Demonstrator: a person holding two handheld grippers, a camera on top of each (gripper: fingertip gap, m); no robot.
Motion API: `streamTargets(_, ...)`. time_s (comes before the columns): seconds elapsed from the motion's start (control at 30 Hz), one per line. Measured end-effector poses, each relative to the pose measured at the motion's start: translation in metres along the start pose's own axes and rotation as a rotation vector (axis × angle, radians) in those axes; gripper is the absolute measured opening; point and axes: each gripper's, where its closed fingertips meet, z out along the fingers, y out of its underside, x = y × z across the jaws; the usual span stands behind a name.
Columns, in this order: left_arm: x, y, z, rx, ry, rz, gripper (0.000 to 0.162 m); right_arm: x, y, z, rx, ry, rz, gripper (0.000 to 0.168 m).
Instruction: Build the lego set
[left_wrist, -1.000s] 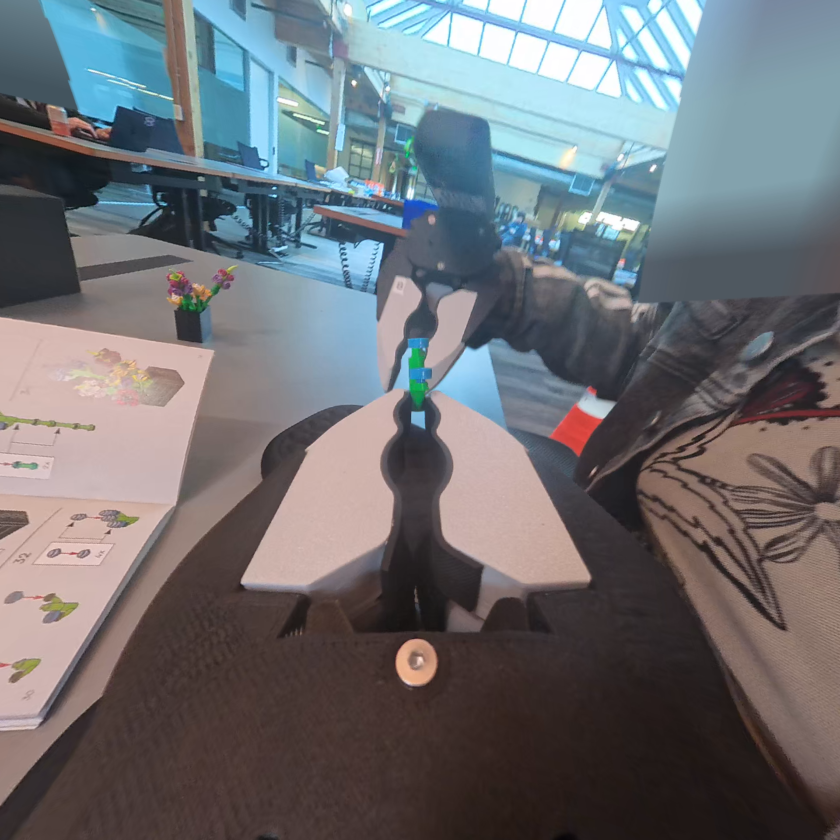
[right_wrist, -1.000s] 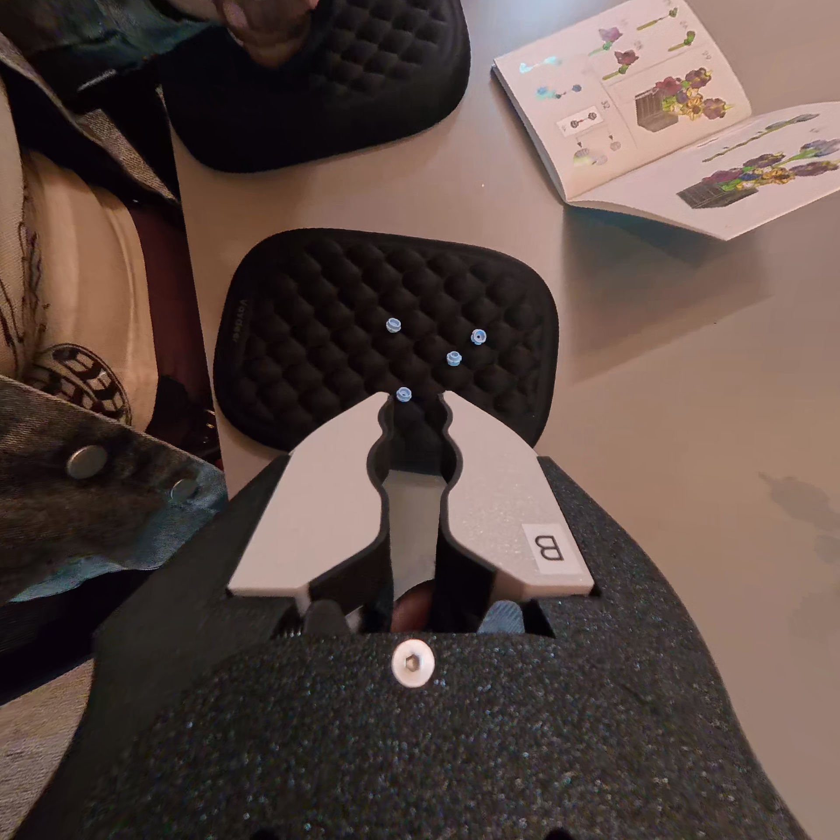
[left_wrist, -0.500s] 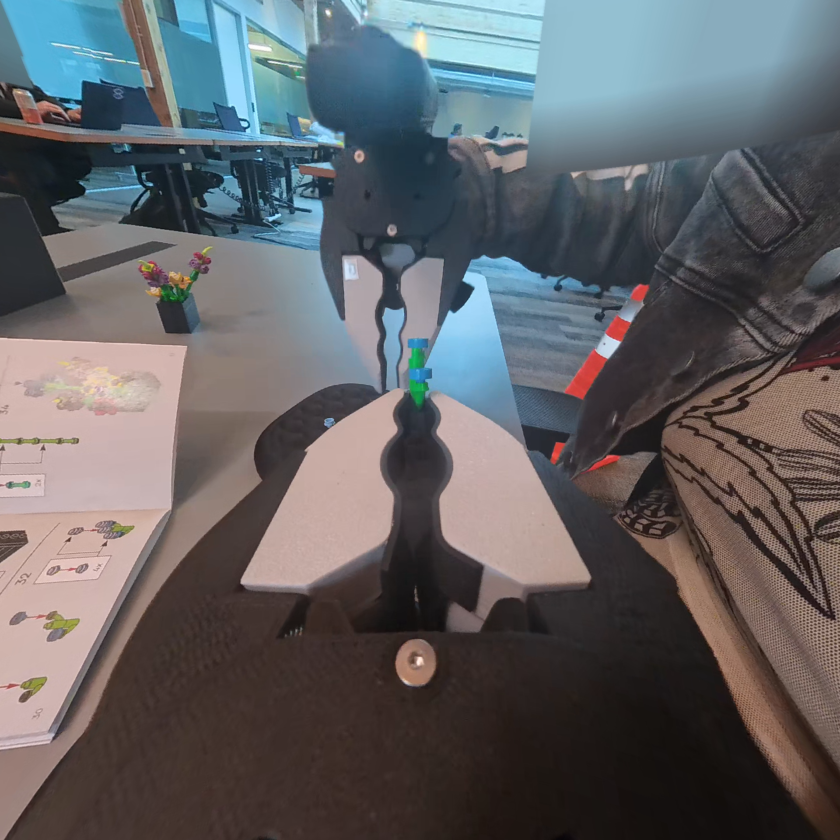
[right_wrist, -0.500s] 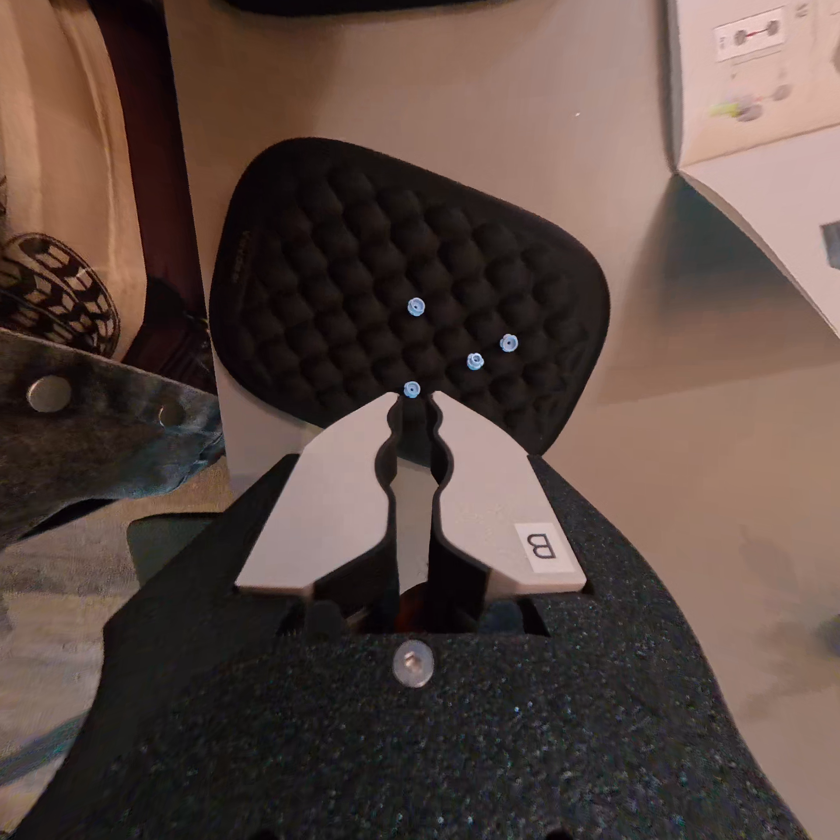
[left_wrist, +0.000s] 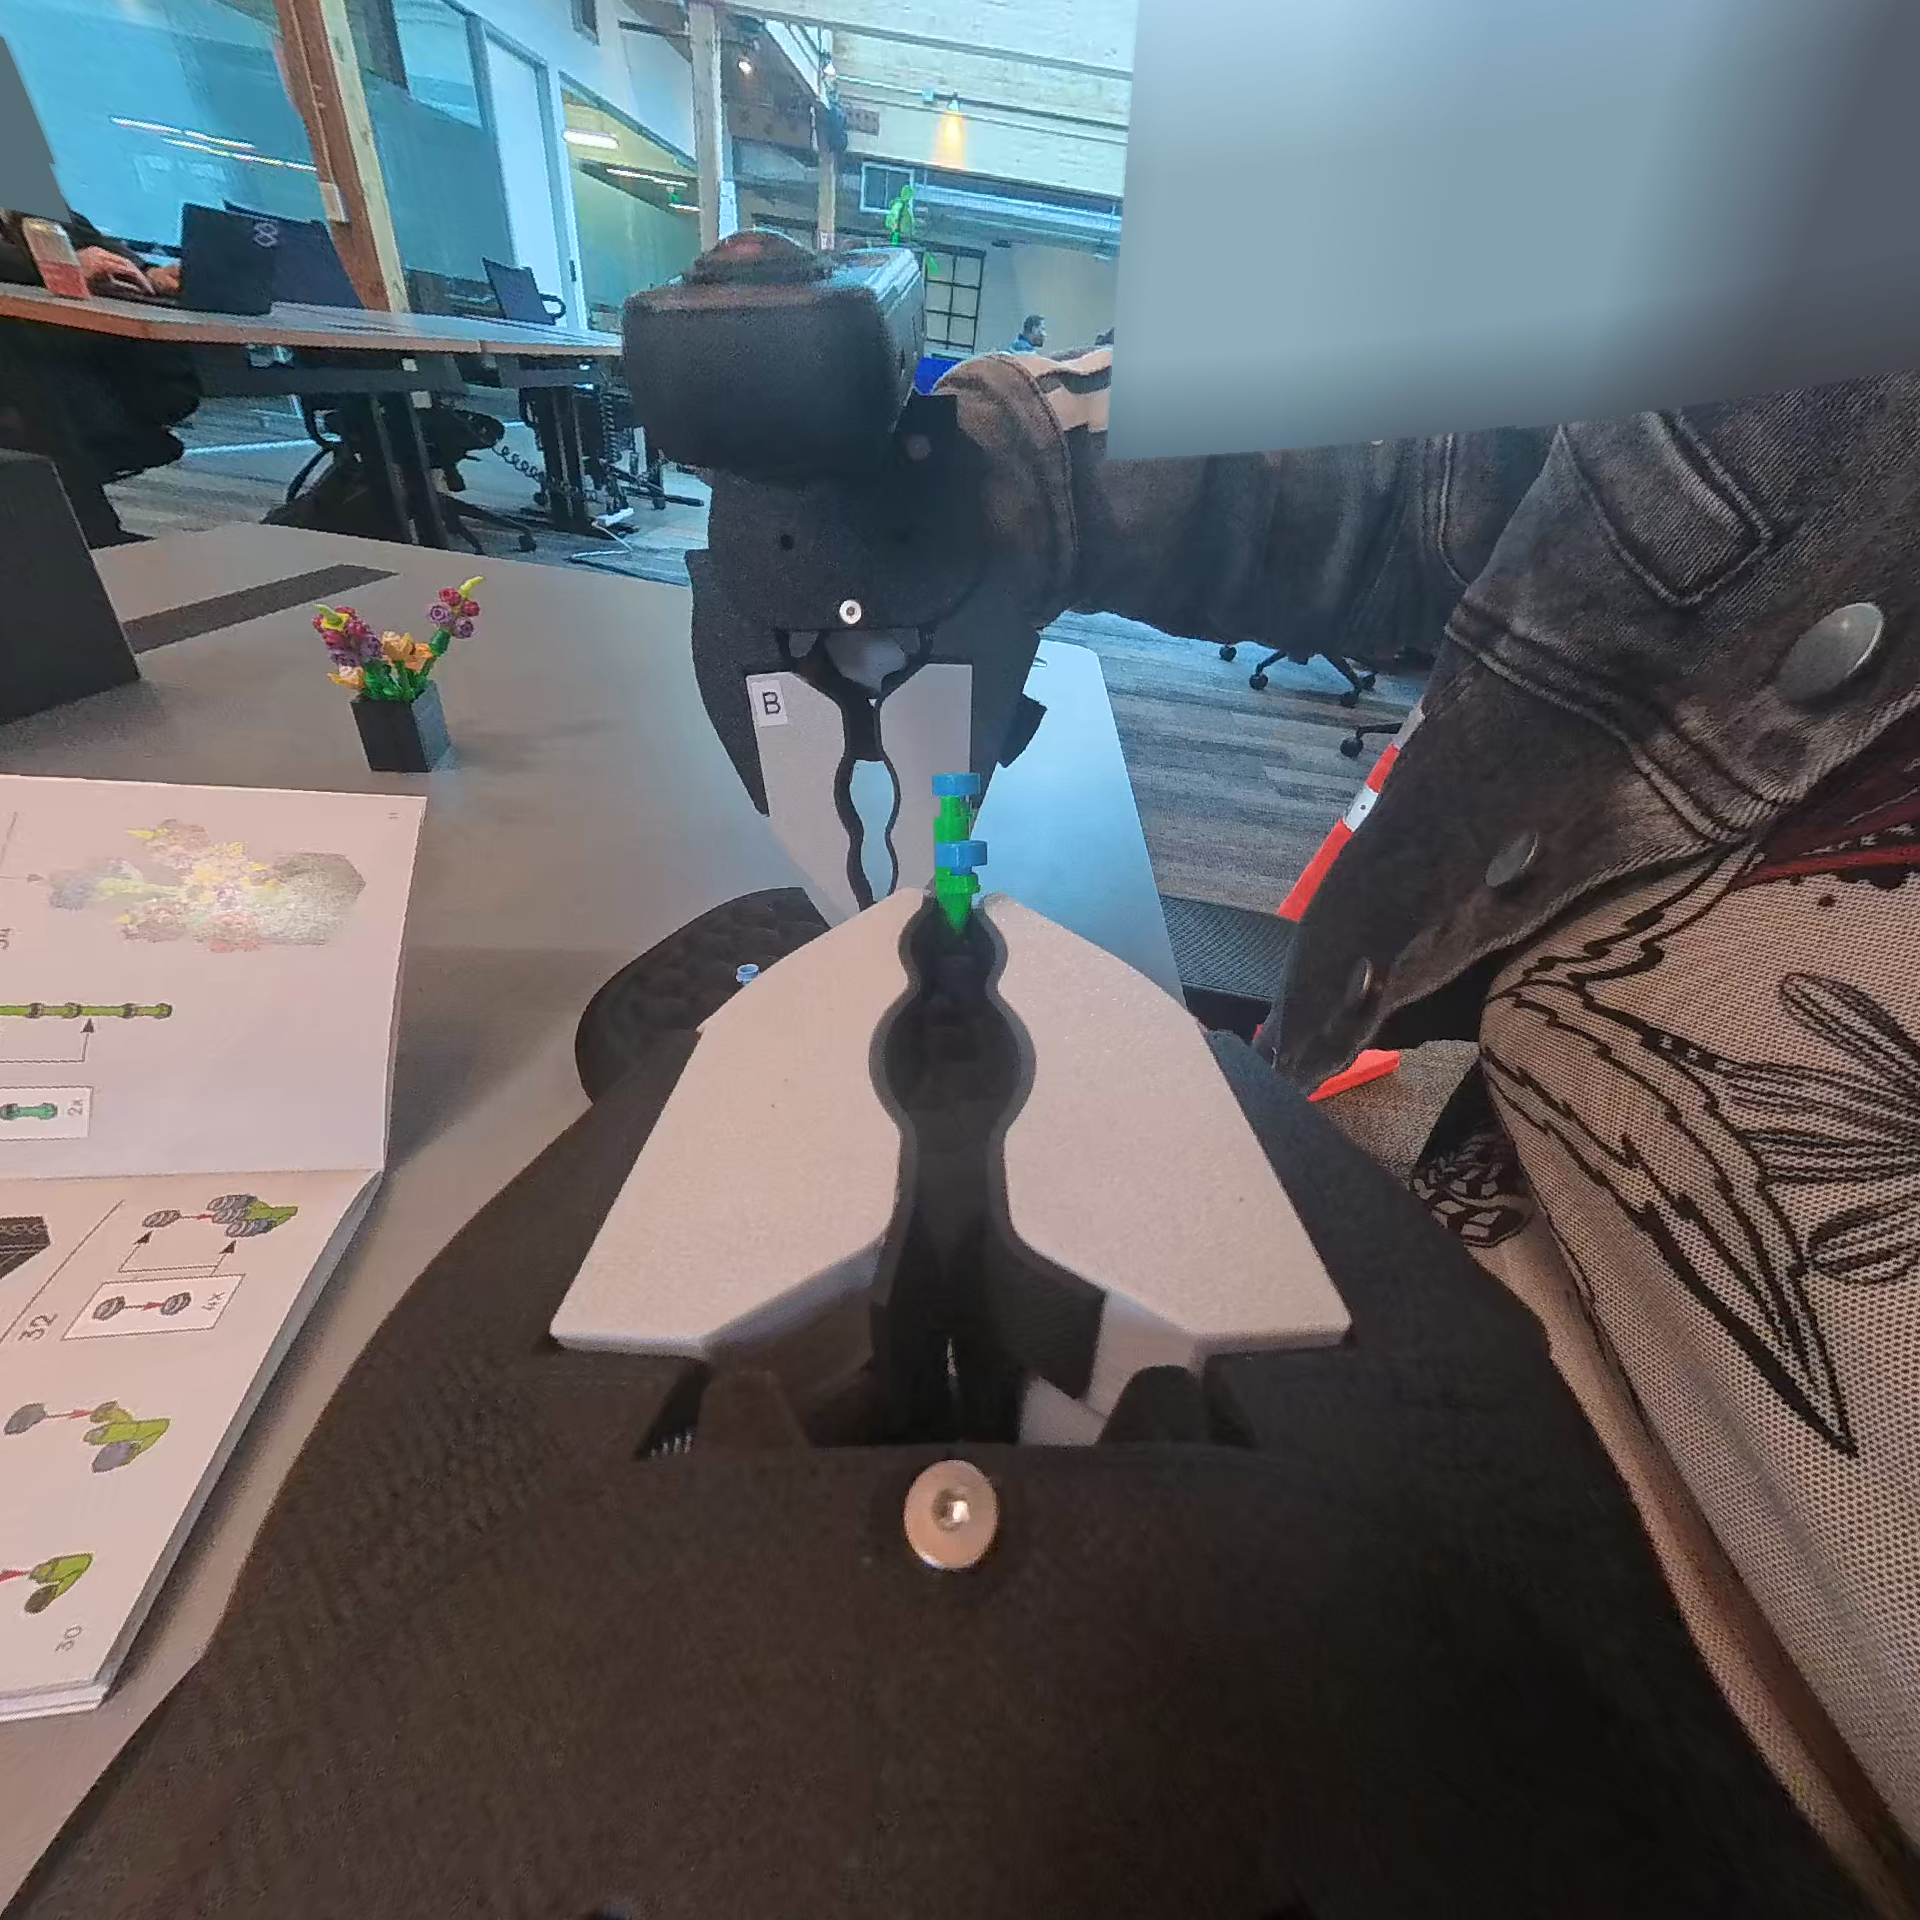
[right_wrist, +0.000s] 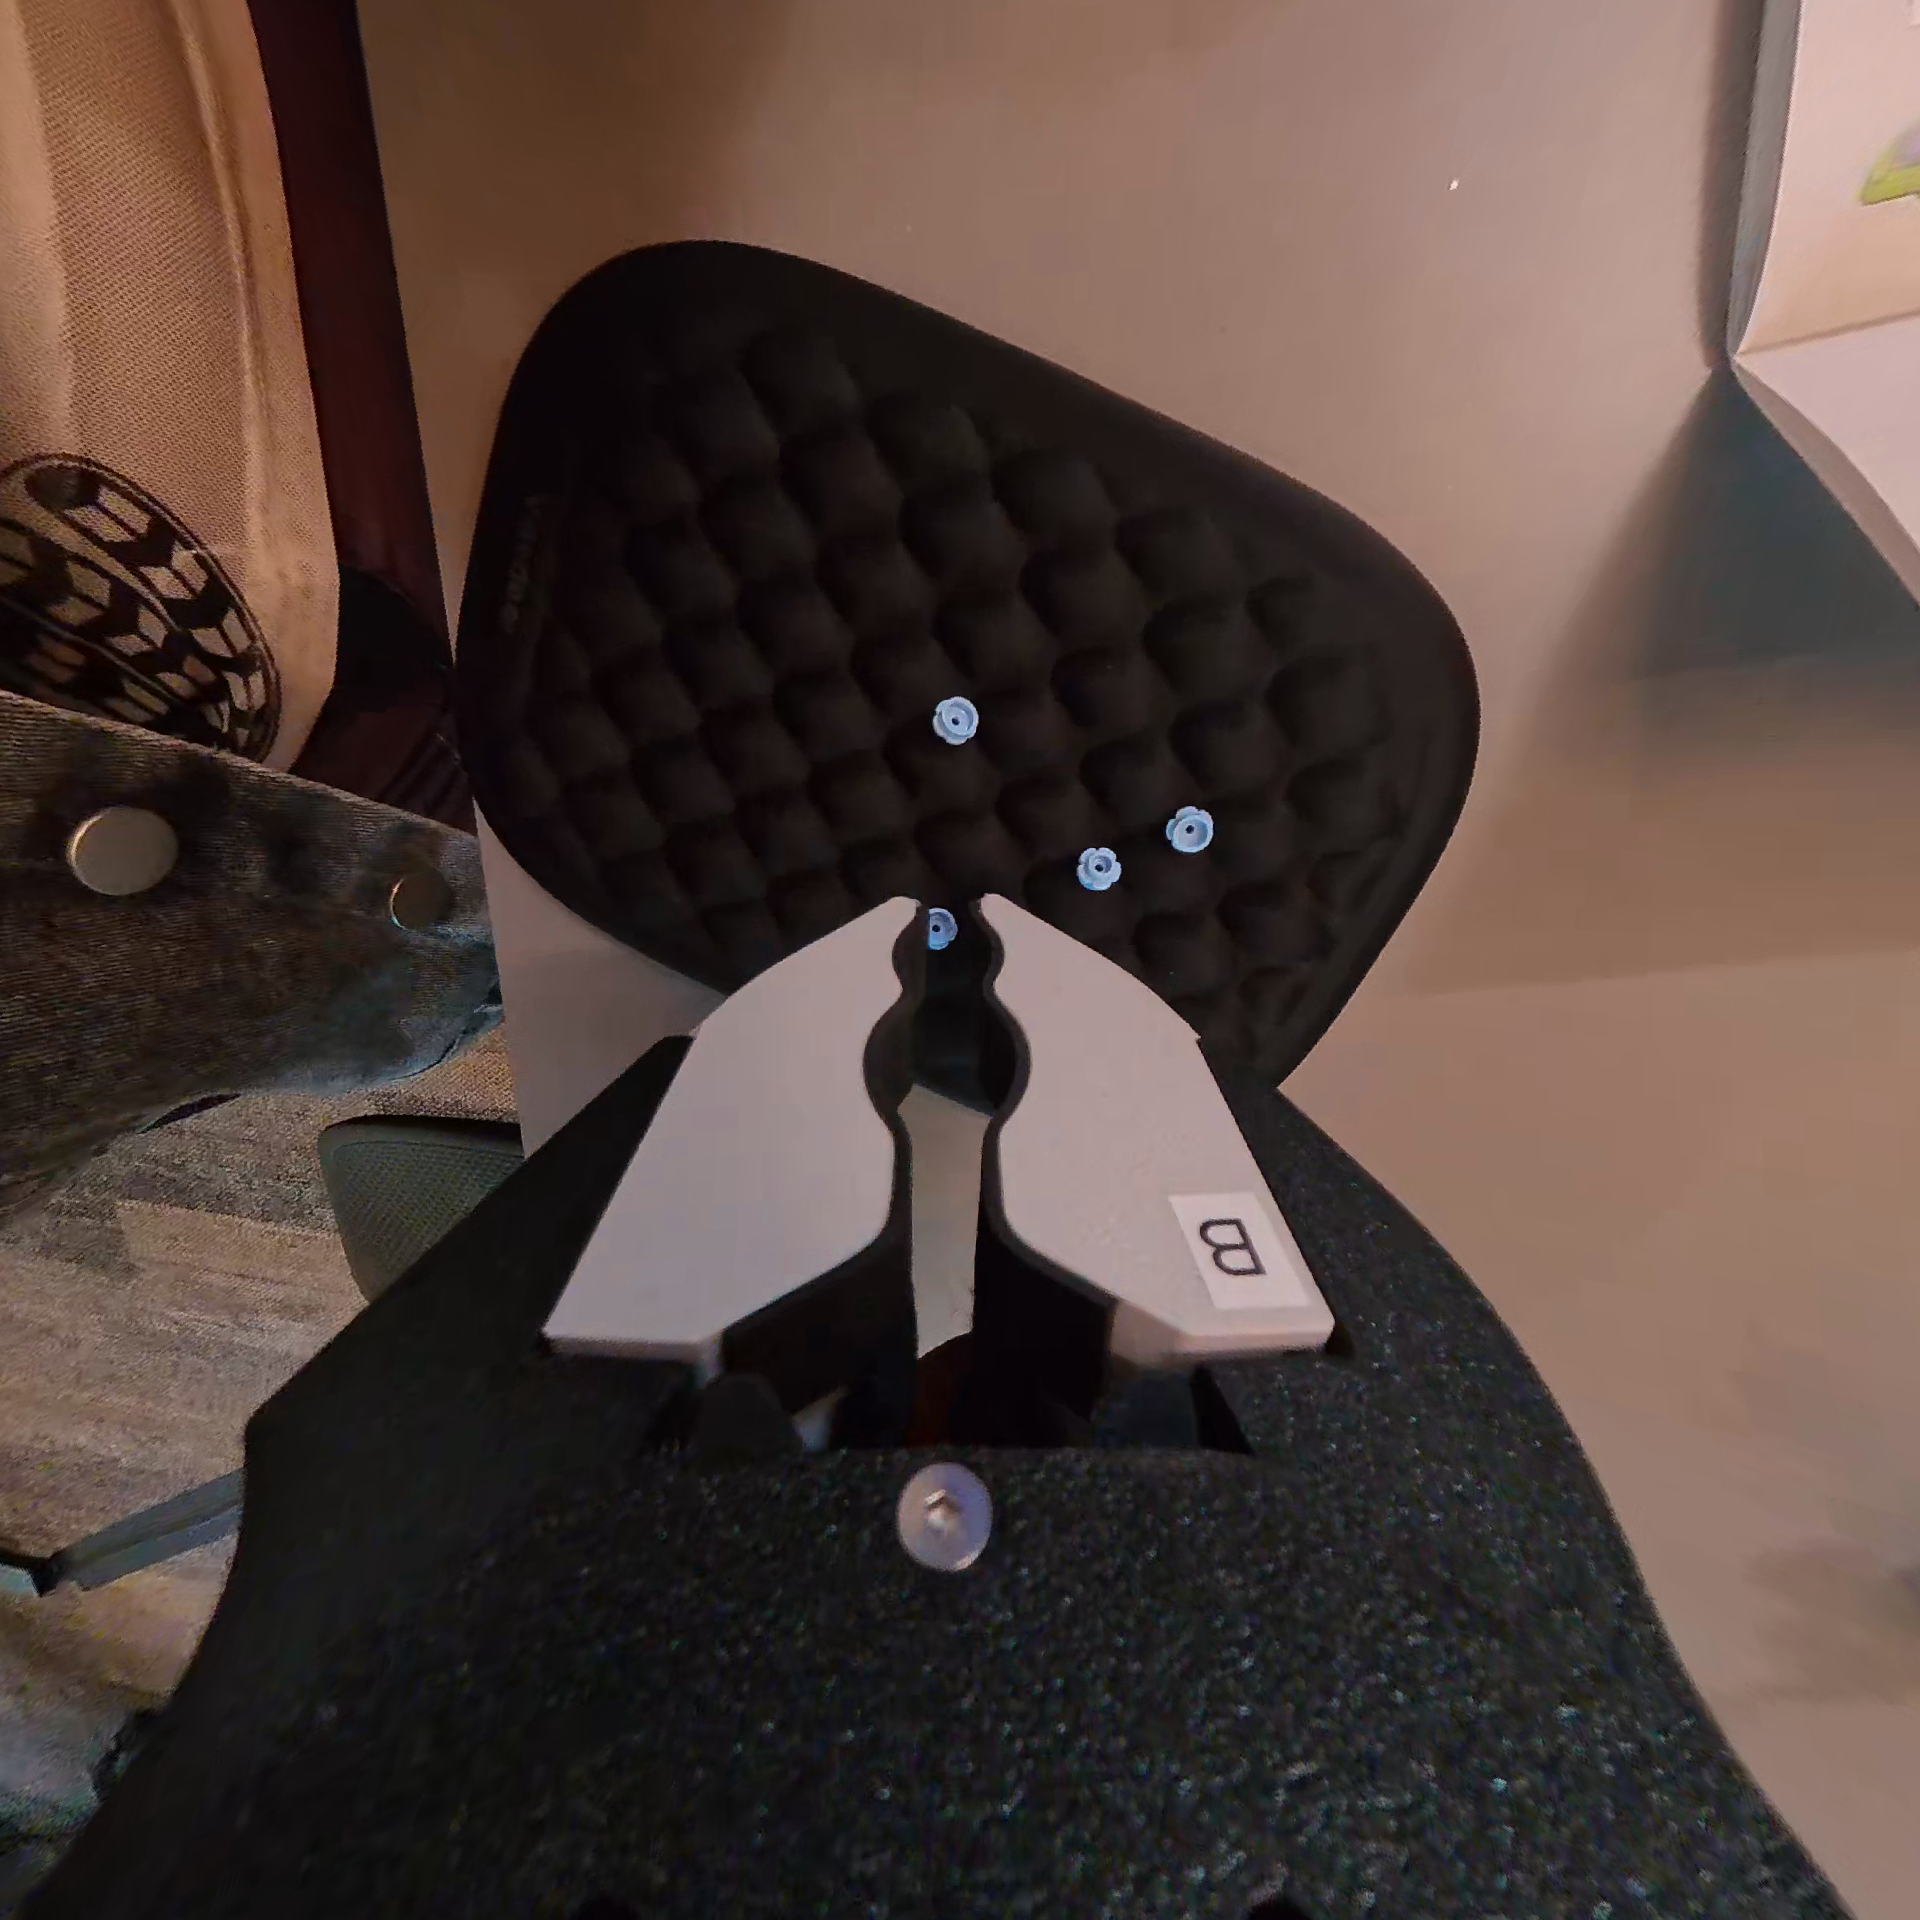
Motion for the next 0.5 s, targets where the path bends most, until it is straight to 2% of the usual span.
streamTargets(0.5,-0.0005,0.0005,0.0005,-0.004,-0.005,-0.001,0.006,-0.0034,0.0025,-0.0018,0.014,0.022,-0.014,0.008)
